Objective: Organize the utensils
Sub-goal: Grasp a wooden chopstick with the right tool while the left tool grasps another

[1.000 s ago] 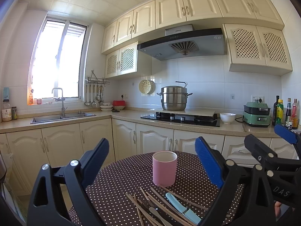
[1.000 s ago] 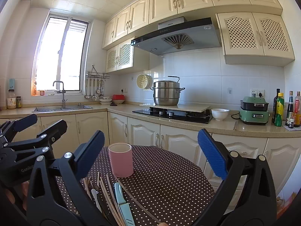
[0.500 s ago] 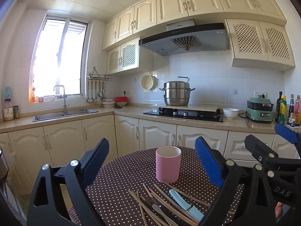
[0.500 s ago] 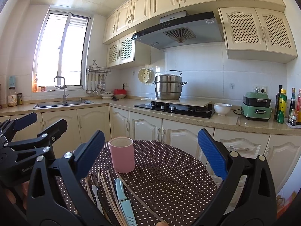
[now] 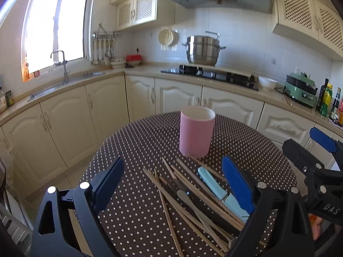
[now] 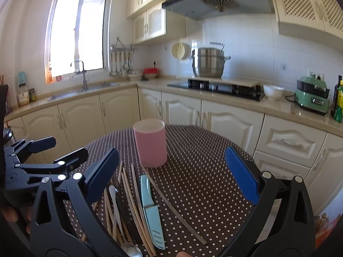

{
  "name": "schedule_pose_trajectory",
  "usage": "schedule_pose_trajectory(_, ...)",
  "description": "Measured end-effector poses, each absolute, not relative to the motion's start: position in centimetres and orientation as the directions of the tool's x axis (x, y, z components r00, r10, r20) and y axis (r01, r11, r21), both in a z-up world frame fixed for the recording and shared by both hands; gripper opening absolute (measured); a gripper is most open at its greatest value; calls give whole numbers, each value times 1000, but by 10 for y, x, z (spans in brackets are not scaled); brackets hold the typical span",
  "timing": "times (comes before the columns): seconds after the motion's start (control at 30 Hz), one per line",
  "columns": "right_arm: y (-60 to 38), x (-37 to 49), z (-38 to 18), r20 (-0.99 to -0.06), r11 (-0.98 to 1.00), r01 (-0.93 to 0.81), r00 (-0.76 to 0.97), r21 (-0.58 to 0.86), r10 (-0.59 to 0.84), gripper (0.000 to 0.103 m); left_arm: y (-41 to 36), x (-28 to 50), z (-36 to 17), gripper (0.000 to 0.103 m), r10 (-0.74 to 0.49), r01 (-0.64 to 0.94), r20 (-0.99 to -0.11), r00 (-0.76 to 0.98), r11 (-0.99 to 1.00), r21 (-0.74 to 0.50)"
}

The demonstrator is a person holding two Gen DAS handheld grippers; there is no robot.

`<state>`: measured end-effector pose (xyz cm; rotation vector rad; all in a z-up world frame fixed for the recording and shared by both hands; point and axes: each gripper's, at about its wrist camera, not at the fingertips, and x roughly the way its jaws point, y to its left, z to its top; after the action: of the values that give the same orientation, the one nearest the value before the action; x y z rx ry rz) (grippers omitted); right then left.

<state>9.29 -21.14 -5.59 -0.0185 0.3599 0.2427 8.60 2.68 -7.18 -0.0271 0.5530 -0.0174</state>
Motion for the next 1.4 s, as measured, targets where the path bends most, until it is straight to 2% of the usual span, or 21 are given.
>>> schedule_pose_trajectory(0.13, -210, 114, -80, -469, 970, -243, 860, -31, 201, 97, 52, 113, -110, 90, -76, 4, -704, 707, 995, -103)
schedule_pose_trajectory(0.23, -212, 126, -100, -541, 971, -230, 825, -63, 161, 97, 67, 128, -148, 70, -92, -25, -805, 586, 991, -131)
schedule_pose_trajectory(0.3, -213, 133, -111, -587, 970, -233, 797, -75, 146, 97, 71, 132, -166, 63, -119, -29, -848, 516, 987, -156)
schedule_pose_trajectory(0.37, -212, 138, -121, -622, 966, -249, 769, -76, 149, 97, 74, 135, -181, 59, -140, -19, -872, 469, 986, -169)
schedule_pose_trajectory(0.5, -208, 154, -134, -681, 951, -291, 717, -99, 149, 97, 66, 138, -189, 54, -94, -1, -875, 476, 994, -107)
schedule_pose_trajectory(0.57, -207, 165, -133, -703, 945, -313, 694, -99, 157, 97, 61, 145, -191, 47, -48, 2, -881, 471, 999, -54)
schedule_pose_trajectory(0.67, -198, 182, -130, -749, 921, -378, 636, -91, 187, 96, 58, 156, -193, 40, -4, 10, -882, 472, 1000, 1)
schedule_pose_trajectory(0.7, -193, 191, -130, -769, 908, -406, 612, -101, 188, 93, 58, 159, -193, 38, 0, 10, -882, 471, 1000, 5)
schedule_pose_trajectory(0.77, -184, 205, -134, -807, 887, -443, 566, -126, 168, 87, 59, 166, -192, 22, 18, -3, -882, 471, 1000, 18)
schedule_pose_trajectory(0.83, -172, 216, -140, -843, 861, -492, 512, -131, 165, 85, 64, 174, -182, 12, 17, -22, -884, 468, 1000, 8)
schedule_pose_trajectory(0.87, -167, 223, -144, -864, 849, -514, 478, -127, 160, 80, 68, 178, -181, 6, 23, -36, -884, 468, 999, 7)
schedule_pose_trajectory(0.97, -155, 235, -154, -902, 818, -562, 406, -120, 147, 70, 77, 181, -183, 6, -8, -69, -878, 478, 997, -47)
schedule_pose_trajectory(1.0, -152, 240, -157, -913, 811, -573, 384, -117, 139, 62, 80, 181, -183, 6, -4, -85, -876, 483, 995, -51)
schedule_pose_trajectory(1.03, -149, 243, -160, -920, 805, -581, 369, -120, 129, 59, 81, 179, -183, 6, 3, -99, -873, 487, 994, -52)
schedule_pose_trajectory(1.1, -143, 250, -167, -940, 791, -603, 319, -101, 124, 38, 89, 173, -183, 6, 15, -145, -867, 498, 987, -66)
schedule_pose_trajectory(1.17, -141, 254, -169, -946, 787, -614, 287, -61, 151, 31, 99, 169, -181, 6, 32, -200, -859, 511, 976, -83)
schedule_pose_trajectory(1.27, -139, 260, -169, -947, 785, -620, 262, -17, 186, 9, 113, 165, -176, 5, 15, -235, -833, 553, 962, -139)
schedule_pose_trajectory(1.4, -142, 274, -165, -931, 800, -599, 284, 15, 230, 9, 119, 162, -159, 5, -43, -219, -761, 647, 946, -239)
